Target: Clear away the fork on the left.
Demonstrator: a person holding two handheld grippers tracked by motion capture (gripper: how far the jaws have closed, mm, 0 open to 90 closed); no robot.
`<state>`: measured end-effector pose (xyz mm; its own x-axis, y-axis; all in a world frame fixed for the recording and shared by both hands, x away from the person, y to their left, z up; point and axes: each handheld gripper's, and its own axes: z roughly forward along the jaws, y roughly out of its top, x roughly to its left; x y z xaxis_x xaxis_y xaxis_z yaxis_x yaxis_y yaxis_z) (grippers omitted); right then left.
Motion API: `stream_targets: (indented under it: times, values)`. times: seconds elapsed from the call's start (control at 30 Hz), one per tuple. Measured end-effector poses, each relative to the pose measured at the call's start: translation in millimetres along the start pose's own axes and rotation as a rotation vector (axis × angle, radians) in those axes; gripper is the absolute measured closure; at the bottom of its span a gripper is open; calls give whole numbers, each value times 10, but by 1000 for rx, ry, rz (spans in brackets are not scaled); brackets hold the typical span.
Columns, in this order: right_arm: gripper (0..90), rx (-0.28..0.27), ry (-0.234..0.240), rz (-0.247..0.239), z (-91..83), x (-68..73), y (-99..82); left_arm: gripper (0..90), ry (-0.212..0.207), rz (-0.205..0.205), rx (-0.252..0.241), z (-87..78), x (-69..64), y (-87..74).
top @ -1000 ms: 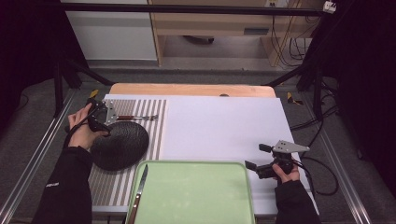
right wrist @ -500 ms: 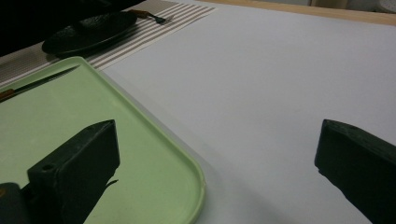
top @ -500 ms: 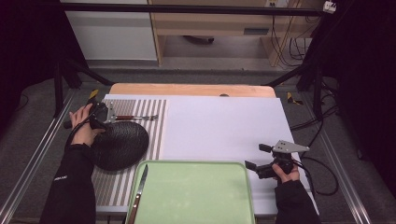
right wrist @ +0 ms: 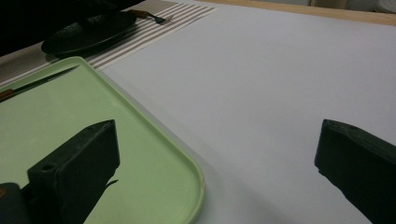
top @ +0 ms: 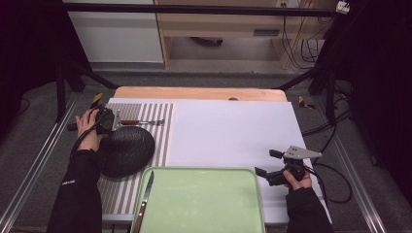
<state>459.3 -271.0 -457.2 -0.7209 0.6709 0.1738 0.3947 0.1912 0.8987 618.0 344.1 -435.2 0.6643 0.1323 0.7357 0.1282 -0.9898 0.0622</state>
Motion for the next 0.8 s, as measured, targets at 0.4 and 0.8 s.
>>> stream_targets:
  times: [0.4,0.8]
  values:
    - [3,3,-2,0,3,-1,-1,422,-10,31,25,116,-35,25]
    - [3,3,-3,-1,2,-5,0,496,-11,52,25,229,-74,100]
